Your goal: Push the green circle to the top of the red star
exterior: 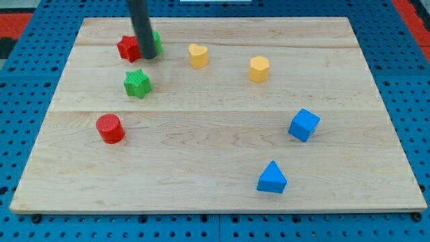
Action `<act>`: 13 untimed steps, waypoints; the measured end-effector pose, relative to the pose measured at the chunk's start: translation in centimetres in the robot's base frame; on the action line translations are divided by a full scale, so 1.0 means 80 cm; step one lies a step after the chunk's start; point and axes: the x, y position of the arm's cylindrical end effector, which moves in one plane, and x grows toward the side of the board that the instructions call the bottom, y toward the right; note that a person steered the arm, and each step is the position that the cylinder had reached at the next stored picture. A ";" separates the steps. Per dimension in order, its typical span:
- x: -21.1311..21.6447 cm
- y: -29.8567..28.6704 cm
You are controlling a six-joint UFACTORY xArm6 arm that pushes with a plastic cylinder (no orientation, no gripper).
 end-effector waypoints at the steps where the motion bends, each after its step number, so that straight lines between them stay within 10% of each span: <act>1: -0.027 0.009; 6: -0.100 0.225; 13: -0.056 0.010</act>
